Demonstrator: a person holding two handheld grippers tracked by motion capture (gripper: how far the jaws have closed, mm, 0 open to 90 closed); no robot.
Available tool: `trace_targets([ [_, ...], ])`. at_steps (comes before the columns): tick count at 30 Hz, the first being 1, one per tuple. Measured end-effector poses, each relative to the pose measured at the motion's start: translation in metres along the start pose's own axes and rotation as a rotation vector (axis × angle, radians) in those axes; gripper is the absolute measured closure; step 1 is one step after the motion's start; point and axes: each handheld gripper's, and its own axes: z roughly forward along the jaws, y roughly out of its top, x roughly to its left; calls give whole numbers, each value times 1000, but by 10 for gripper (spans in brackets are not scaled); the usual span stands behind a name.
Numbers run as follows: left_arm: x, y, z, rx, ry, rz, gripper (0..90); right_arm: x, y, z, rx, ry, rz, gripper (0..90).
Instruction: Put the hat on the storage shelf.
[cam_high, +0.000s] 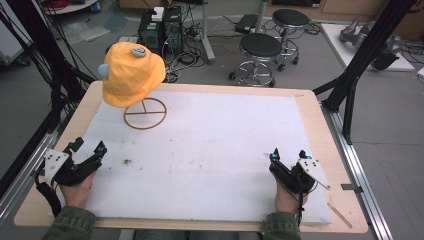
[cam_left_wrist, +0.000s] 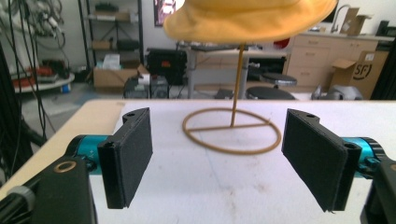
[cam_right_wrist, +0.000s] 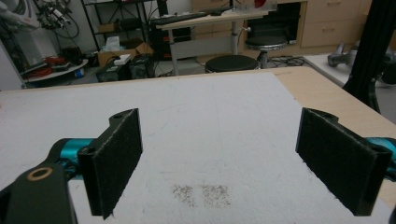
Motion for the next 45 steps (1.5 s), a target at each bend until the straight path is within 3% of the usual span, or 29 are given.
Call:
trace_targets([
  [3, 0, -2, 1, 35, -8, 0, 248, 2, -1, 0, 6, 10, -2, 135],
  [17, -6, -3, 5, 66, -25, -17, 250, 3, -3, 2, 47, 15, 1, 132],
  [20, -7, -2, 5, 54, -13, 1, 262, 4, -3, 1, 44, 14, 4, 132],
  [26, -8, -2, 6, 48, -8, -7, 264, 1, -4, 0, 36, 13, 5, 137],
  [32, -9, -2, 8, 48, -16, -7, 265, -7, -6, 0, 37, 6, 69, 139],
  [35, -10, -2, 8, 50, -18, -7, 266, -10, -6, -1, 35, 0, 77, 139],
  [45, -10, -3, 9, 58, -19, -4, 267, -9, -7, 1, 45, 9, 76, 141],
])
